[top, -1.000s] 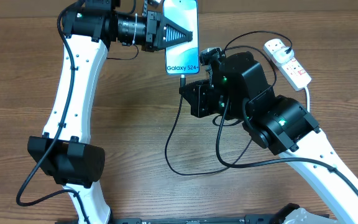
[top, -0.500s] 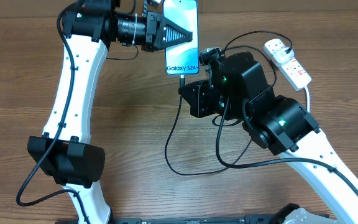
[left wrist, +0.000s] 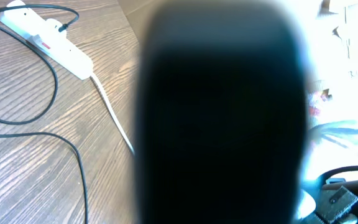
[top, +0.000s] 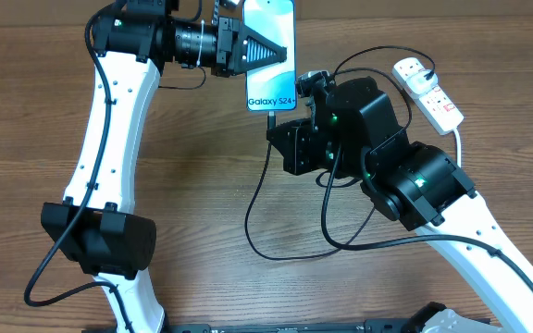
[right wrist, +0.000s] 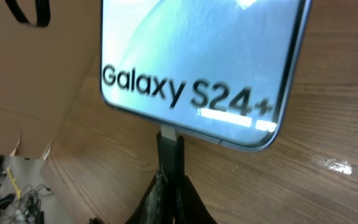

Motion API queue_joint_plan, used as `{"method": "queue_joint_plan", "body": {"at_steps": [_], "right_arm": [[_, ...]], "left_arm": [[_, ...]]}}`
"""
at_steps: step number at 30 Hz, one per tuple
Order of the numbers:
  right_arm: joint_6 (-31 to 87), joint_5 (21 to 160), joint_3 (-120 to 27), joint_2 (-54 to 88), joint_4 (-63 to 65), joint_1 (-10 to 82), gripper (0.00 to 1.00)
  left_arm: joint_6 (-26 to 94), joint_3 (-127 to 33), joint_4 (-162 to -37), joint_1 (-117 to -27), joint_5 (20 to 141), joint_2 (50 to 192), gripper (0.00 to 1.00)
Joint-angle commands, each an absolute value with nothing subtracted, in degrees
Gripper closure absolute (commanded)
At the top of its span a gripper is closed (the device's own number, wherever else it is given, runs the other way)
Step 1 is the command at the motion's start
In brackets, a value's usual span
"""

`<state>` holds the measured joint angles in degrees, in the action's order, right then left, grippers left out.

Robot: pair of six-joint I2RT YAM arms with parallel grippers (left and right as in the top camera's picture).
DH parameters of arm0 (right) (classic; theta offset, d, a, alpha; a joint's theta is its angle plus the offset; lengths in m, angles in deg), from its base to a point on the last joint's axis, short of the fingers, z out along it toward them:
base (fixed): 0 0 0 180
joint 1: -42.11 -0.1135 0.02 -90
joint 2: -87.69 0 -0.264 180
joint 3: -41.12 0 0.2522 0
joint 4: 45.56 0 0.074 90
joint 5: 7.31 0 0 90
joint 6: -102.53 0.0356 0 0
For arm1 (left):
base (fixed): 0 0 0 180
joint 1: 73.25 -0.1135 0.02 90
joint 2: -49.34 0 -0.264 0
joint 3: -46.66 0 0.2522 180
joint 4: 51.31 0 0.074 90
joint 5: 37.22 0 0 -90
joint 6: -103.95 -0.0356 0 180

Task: Plug charger to phone and switch on socket
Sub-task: 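Push the USB-C plug up into the phone's bottom port with the right gripper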

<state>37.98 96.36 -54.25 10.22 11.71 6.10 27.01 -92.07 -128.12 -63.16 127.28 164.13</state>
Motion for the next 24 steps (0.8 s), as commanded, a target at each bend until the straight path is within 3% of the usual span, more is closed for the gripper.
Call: {"method": "queue_joint_plan", "body": {"at_steps": [1,24], "right_arm": [[37.83,94.2,-55.97,10.74,11.14,6.23,0.96],[37.85,94.07,-55.99,10.74,8.85,6.23,0.96]], "left_arm": [[25.31,-92.55,-128.34,-63.32,130.84,163.36,0.96],[21.61,-92.55,-131.11,-63.32,130.77,163.36,0.96]]}}
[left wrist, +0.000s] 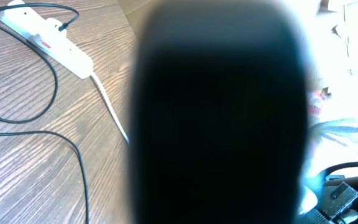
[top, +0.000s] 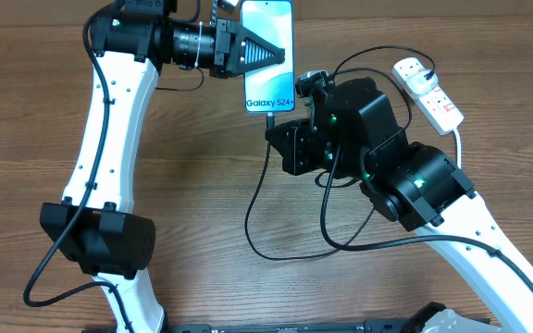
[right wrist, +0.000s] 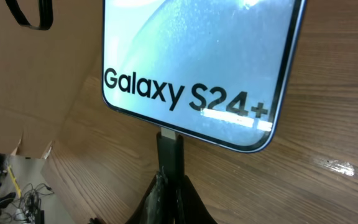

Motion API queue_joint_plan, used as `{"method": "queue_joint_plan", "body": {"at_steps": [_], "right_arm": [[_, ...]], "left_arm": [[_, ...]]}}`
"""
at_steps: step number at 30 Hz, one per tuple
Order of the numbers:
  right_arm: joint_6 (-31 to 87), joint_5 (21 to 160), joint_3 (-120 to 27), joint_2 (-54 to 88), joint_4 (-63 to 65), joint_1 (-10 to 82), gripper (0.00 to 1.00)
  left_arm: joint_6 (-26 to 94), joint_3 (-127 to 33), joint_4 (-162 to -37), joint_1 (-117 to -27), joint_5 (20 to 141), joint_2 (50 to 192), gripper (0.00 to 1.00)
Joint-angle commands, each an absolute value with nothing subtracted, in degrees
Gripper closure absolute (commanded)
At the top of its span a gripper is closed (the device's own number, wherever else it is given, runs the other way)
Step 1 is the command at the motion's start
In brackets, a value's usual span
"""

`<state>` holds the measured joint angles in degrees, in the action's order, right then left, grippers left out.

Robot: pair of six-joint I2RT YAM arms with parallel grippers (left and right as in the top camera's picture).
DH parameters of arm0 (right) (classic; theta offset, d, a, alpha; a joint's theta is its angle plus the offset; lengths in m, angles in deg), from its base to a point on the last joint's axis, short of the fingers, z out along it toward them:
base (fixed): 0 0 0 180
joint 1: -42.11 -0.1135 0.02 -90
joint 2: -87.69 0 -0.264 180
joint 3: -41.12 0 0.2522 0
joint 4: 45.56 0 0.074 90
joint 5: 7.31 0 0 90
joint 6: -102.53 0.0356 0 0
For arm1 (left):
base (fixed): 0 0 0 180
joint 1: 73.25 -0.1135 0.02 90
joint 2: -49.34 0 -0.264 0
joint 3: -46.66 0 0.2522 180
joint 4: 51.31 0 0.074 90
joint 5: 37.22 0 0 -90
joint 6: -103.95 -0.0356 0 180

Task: Plug charger to phone and switch on socket
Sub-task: 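Push the USB-C plug up into the phone's bottom port with the right gripper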

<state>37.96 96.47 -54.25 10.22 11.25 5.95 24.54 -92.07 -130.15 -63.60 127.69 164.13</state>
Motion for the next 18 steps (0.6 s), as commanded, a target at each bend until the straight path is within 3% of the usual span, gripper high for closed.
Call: {"method": "queue_joint_plan", "body": {"at_steps": [1,18], "right_arm": [[37.88,94.07,-55.99,10.74,8.76,6.23,0.96],[39.58,93.21,-55.99,10.74,4.94,6.23,0.96]], "left_arm": [[21.61,-92.55,-131.2,-63.29,130.77,163.36,0.96],[21.98,-92.55,-132.78,-62.33,130.79,163.36,0.96]]}}
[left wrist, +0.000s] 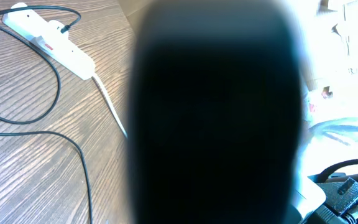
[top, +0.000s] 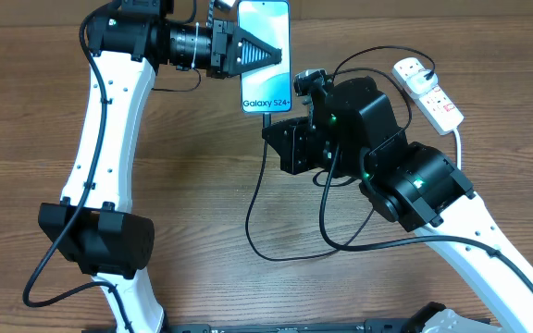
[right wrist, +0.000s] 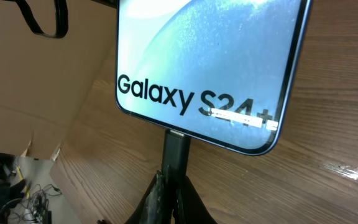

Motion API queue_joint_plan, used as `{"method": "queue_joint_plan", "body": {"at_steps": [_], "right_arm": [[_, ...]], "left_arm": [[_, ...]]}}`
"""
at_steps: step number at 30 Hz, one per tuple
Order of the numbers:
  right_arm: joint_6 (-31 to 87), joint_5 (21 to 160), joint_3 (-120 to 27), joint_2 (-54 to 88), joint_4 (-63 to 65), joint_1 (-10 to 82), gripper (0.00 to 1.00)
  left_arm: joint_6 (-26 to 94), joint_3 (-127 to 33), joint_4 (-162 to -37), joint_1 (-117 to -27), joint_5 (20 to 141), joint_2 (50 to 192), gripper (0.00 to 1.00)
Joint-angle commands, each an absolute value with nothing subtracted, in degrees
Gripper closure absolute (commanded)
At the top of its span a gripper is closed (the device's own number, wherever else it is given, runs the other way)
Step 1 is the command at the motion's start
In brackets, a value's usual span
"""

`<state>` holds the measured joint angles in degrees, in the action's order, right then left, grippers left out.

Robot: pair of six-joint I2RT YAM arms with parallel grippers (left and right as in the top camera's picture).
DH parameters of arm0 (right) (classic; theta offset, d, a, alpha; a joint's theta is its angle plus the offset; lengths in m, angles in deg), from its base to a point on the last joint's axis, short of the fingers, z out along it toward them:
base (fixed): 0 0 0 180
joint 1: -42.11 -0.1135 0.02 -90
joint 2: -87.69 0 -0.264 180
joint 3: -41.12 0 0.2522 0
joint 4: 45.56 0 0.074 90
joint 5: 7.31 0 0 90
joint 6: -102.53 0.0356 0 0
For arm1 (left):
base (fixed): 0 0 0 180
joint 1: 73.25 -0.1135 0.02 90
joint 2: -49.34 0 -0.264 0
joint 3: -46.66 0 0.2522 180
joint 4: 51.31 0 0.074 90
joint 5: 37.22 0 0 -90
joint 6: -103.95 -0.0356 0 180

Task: Plug charger to phone and switch on socket

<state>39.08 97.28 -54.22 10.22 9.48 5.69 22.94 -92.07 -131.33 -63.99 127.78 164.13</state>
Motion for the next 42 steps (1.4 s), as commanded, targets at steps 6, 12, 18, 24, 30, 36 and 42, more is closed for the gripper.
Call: {"method": "queue_joint_plan", "body": {"at_steps": [6,12,18,24,30,36,42], "right_arm": [[39.58,92.6,-55.99,10.74,5.39,6.23,0.8],[39.58,92.56,-55.99,10.76,6.62,6.23,0.44],[39.58,92.56,-55.99,10.76,7.6,6.54,0.33],[41.13,92.54,-55.99,10.76,12.56,10.54,0.23],[41.28,91.92,-55.97,10.74,21.63,20.4,0.06],[41.59,91.27,-55.97,10.41,27.64,27.78,0.03],[41.7,89.59,-55.86,8.77,31.71,32.64,0.03]], "left_arm": [[22.94,-92.55,-132.67,-62.4,130.62,163.36,0.96],[23.38,-92.55,-132.32,-62.92,127.17,163.36,0.96],[23.38,-92.55,-132.32,-63.91,124.35,163.36,0.96],[23.21,-92.55,-134.31,-64.43,111.06,163.45,0.96],[21.5,-92.44,-139.99,-62.42,94.6,164.87,0.96],[20.41,-92.44,-141.69,-59.58,90.32,170.62,0.96],[16.34,-92.44,-141.61,-56.1,95.47,179.93,0.96]]}}
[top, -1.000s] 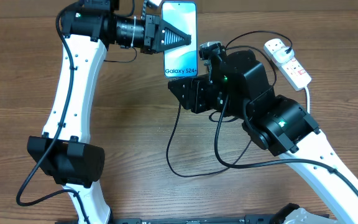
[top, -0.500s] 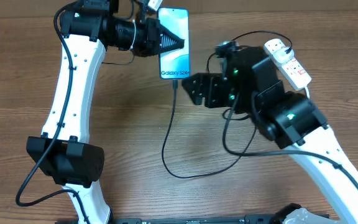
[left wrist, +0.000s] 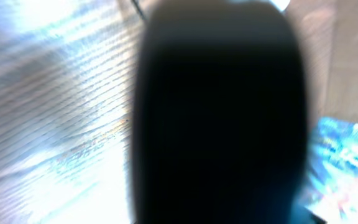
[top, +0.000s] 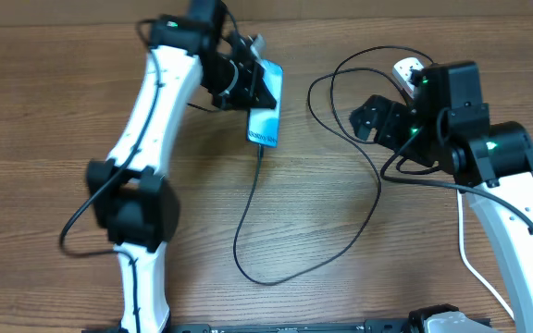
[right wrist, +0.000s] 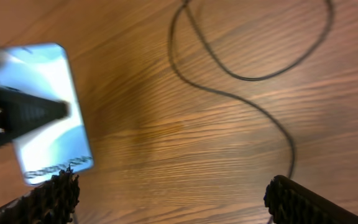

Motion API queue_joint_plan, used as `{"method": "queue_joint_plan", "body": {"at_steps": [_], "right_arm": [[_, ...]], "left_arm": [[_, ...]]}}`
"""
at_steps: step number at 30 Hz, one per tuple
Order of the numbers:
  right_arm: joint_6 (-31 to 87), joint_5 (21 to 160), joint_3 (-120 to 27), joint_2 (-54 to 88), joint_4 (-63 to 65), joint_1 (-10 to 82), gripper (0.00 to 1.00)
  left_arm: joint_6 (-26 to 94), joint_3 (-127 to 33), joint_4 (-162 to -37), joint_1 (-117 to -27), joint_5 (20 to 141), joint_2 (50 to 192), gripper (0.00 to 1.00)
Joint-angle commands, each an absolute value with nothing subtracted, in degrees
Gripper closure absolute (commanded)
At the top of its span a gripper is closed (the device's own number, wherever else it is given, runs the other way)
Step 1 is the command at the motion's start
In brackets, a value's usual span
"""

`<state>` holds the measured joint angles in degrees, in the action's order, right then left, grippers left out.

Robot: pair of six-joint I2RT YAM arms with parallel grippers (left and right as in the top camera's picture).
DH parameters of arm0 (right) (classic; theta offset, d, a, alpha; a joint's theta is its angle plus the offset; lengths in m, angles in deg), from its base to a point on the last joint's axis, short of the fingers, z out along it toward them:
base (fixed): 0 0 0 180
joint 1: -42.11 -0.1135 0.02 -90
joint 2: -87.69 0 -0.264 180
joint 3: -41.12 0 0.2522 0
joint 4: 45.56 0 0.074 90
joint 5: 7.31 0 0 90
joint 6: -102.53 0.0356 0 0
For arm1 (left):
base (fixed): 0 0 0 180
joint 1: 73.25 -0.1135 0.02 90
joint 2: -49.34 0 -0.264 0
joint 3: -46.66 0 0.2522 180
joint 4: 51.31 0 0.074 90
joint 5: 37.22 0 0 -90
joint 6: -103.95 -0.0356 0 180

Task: Plug charger to phone and switch on socket

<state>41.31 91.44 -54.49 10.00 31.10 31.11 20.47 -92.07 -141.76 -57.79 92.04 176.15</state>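
Observation:
A light-blue phone (top: 265, 116) is held in my left gripper (top: 253, 88), which is shut on it at the left middle of the table. The black charger cable (top: 248, 222) runs from the phone's lower edge, loops toward the front, then goes back up to the white power strip (top: 405, 69), mostly hidden behind my right arm. My right gripper (top: 370, 120) stands wide open with nothing in it, right of the phone and next to the strip. In the right wrist view the phone (right wrist: 42, 112) lies at the left, between far-apart fingers (right wrist: 303, 202). The phone's dark back (left wrist: 219, 124) fills the left wrist view.
The brown wooden table (top: 63, 139) carries the slack cable loops (top: 359, 213) between the two arms. A thin white lead (top: 470, 268) from the strip runs down the right side. Cardboard (top: 359, 7) lines the table's back edge.
My right gripper, then shut on the charger plug at the phone's lower edge, is now open and off to the right by the power strip. The left arm has turned and holds the phone lower.
My left gripper held the phone up while my right gripper, shut on the plug, kept it at the phone's bottom port through all three earlier moments, both drifting slightly left. Now the cable hangs from the phone and the right gripper has let go.

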Motion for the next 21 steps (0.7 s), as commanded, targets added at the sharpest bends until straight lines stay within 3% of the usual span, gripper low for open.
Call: {"method": "queue_joint_plan", "body": {"at_steps": [1,10,21], "right_arm": [[41.7,88.51,-55.86,8.25,32.19,33.07,0.02],[41.72,87.44,-55.86,2.22,33.26,33.73,0.02],[41.74,87.44,-55.86,-0.58,33.09,33.73,0.0]], "left_arm": [[15.43,-92.44,-141.52,-55.6,95.95,181.2,0.96],[13.9,-92.44,-138.57,-54.38,94.82,186.92,0.96],[20.82,-92.44,-135.07,-54.33,88.94,191.56,0.96]]}}
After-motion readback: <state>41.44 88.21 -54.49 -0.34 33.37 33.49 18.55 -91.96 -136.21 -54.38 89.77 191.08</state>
